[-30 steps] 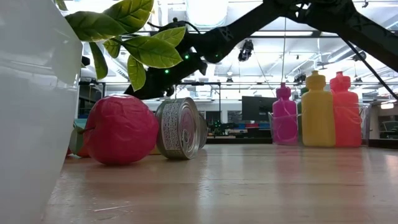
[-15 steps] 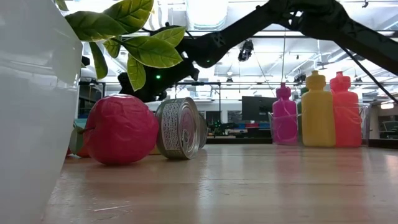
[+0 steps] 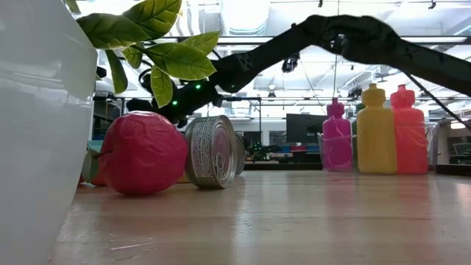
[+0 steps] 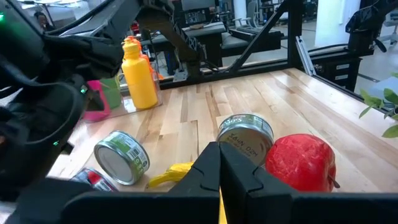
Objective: Pick & Place Food Item
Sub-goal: Put the grapes into the green bin
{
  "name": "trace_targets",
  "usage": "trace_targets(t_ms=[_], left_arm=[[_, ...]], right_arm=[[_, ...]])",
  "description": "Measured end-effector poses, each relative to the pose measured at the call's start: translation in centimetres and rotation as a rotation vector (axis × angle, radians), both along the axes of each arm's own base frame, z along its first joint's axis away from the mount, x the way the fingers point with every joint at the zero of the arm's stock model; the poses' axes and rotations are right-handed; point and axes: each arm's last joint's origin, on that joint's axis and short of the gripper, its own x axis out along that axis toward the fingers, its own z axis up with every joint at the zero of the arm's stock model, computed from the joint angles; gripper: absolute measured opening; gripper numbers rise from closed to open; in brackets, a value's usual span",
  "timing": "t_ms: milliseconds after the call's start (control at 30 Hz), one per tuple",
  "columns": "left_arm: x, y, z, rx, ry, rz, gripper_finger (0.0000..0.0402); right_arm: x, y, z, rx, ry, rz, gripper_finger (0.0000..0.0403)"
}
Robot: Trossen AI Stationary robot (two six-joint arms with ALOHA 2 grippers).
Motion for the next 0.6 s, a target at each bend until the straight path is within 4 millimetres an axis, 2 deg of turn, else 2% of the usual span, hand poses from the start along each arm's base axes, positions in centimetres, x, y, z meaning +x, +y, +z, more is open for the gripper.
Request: trace_targets(t_ms=[233, 600], left_arm=[[0.0, 0.0, 0.0, 0.003, -0.001, -0.001, 0.0], [0.0, 0.0, 0.0, 0.002, -0.001, -0.001, 0.0]], right_arm=[[1.4, -0.5, -0.4, -0.048, -0.102, 0.009, 0.0315], [1.2, -0.6, -0.9, -0.037, -0.041, 0.006, 0.0312]])
